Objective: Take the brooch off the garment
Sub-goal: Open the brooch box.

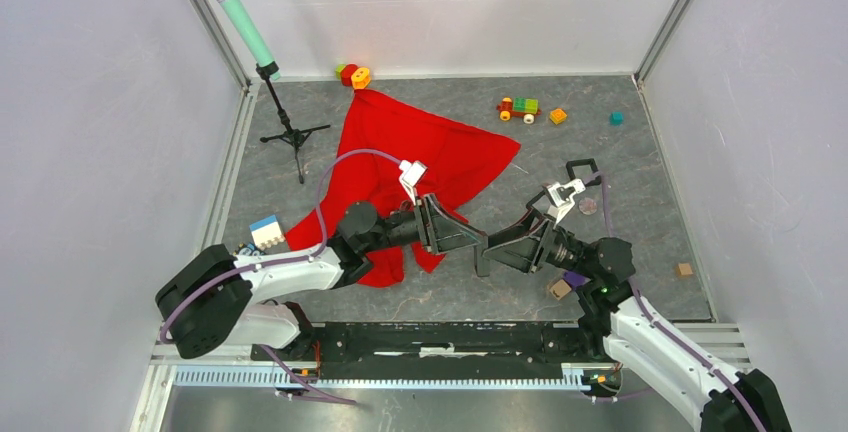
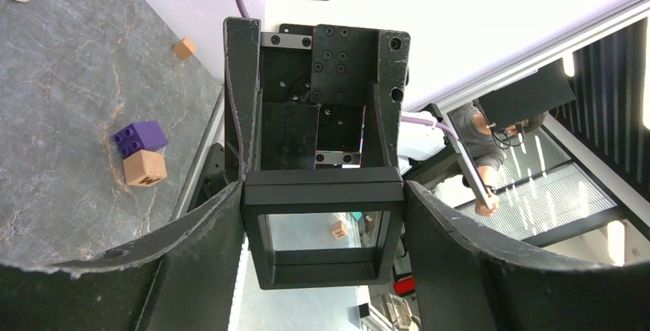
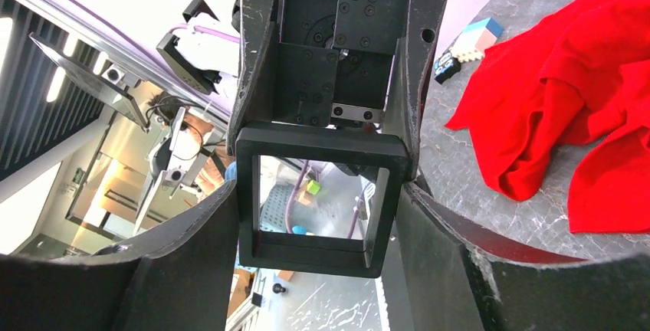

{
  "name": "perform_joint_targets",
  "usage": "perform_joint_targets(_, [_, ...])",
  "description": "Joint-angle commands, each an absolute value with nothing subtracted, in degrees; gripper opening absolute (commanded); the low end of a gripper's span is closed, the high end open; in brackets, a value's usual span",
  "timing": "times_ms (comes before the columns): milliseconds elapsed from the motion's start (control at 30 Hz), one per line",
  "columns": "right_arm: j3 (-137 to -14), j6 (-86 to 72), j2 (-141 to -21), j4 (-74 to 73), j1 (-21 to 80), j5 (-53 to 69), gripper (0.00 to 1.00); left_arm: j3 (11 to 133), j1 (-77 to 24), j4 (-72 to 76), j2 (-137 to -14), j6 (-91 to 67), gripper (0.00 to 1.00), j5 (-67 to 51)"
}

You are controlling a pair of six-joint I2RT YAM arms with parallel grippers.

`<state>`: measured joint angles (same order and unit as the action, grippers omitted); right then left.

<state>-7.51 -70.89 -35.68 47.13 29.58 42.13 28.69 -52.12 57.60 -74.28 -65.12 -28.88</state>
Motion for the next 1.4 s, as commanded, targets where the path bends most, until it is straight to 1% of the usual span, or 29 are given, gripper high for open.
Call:
perform_joint_targets(0, [-7.1,-75.5,-35.8,56.9,29.9,41.7,0.53,28.6,-52.3,62.1,-74.5,-66.5,0.25,-29.7])
perform_joint_targets(333, [-7.4,-81.2,-37.9,64.8,29.9,40.6,0.49,29.8,-52.1,63.5,-72.9,-66.8,0.2,-29.1])
perform_joint_targets(500, [-7.2,-81.5,-37.7,65.1,29.9,40.0,0.51,30.1,-51.9,63.4,-73.0,-66.8,0.19,-28.9])
perform_joint_targets(533, [-7.6,-80.5,-37.3,63.6,29.9,40.1,0.54,30.1,-52.0,63.1,-73.0,-66.9,0.19,-28.8])
perform_joint_targets(600, [-9.0,-76.6,-35.9,57.2,29.9,40.4,0.71,30.1,-51.9,61.5,-72.6,-66.5,0.18,-28.2])
perform_joint_targets(633, [-9.6,-74.4,-35.1,54.3,29.9,40.0,0.72,29.9,-51.9,60.8,-72.2,-66.1,0.18,-27.8])
perform_joint_targets(667, [-10.0,-73.3,-34.3,52.3,29.8,39.9,0.71,29.6,-51.7,60.7,-71.9,-65.9,0.18,-27.7])
perform_joint_targets(733, [-10.1,-72.9,-33.5,50.8,29.9,39.7,0.71,29.4,-51.7,60.7,-71.3,-66.0,0.18,-27.7])
perform_joint_targets(833, [-10.5,-70.9,-33.2,46.3,29.9,39.1,0.84,29.6,-51.5,60.4,-70.4,-66.3,0.18,-27.8])
perform_joint_targets(867, [-11.1,-68.1,-32.9,42.2,29.9,38.7,0.86,29.7,-51.4,59.9,-70.0,-66.2,0.18,-27.9])
perform_joint_targets(1033, [-15.3,-56.6,-30.7,23.9,29.4,34.5,0.92,30.1,-51.0,51.9,-65.9,-63.6,0.18,-27.9])
perform_joint_targets(1300, [-18.8,-47.0,-29.7,12.1,28.2,30.8,0.93,32.0,-49.9,33.2,-59.9,-57.2,0.19,-26.5])
perform_joint_targets(1367, [-20.6,-43.3,-29.8,6.9,27.9,28.4,0.93,32.5,-49.6,30.2,-59.1,-56.1,0.19,-26.5])
